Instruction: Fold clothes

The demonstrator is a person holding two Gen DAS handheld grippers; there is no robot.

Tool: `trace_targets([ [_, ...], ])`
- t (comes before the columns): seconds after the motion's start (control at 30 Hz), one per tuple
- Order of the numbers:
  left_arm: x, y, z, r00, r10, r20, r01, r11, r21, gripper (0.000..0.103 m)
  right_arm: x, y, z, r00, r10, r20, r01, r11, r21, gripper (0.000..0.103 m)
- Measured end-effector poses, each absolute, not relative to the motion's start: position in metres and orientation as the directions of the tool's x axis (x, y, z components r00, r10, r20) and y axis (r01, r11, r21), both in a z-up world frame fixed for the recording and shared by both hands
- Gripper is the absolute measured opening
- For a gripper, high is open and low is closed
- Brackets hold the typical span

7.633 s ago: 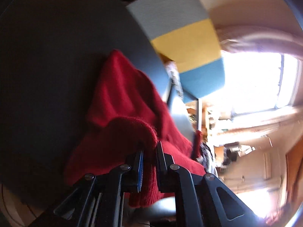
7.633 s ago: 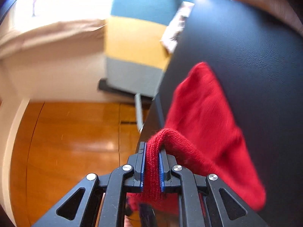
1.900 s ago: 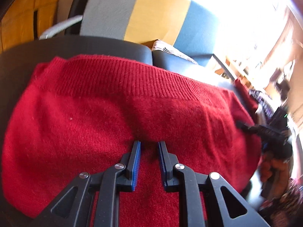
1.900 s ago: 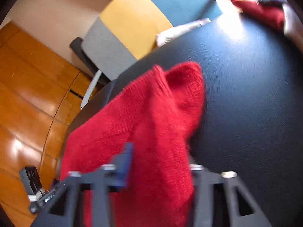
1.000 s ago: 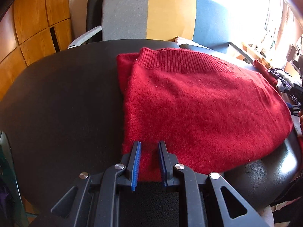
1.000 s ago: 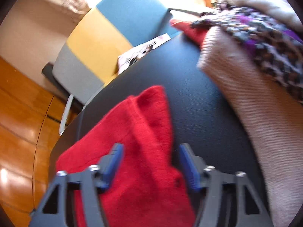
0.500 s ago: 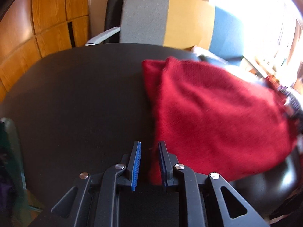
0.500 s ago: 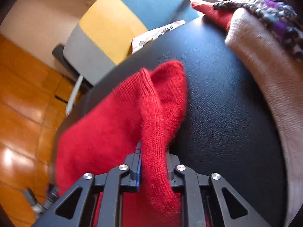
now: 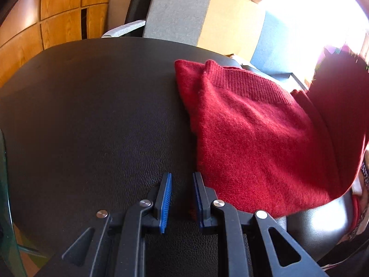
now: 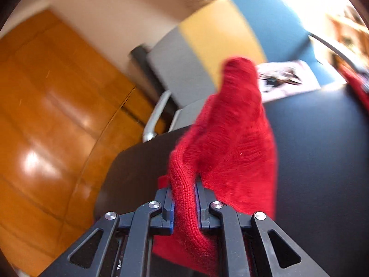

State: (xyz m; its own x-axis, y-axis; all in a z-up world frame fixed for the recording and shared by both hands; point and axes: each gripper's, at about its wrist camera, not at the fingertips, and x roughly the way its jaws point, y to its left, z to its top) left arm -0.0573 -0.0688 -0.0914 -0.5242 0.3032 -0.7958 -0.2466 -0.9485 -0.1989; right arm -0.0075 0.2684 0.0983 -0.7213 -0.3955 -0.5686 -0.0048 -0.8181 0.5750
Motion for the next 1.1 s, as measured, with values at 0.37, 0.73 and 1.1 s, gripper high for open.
trace_targets([
  [0.37,-0.062,-0.08,-0.096,-0.527,0.378,-0.761,-0.273,-0.923,-0.27,0.018,-0.081,0.065,0.008,-0.551,-0.256,-0.794,0.142,-0.967,0.213,0.012],
  [0.73,-0.064,-0.111,-0.095,-0.513,0.495,-0.701,-0.183,-0.861,-0.474,0.018,-0.015,0.055,0.009,-0.577,-0.441,-0.688,0.325,-0.896,0.303,0.056],
  [1.1,-0.049,-0.09,-0.04,-0.532,0.631,-0.564,-0.335,-0.769,-0.544,0.031,0.059,0.204,-0.006,-0.71,-0.26,-0.654,0.05,-0.946,0.322,0.036],
])
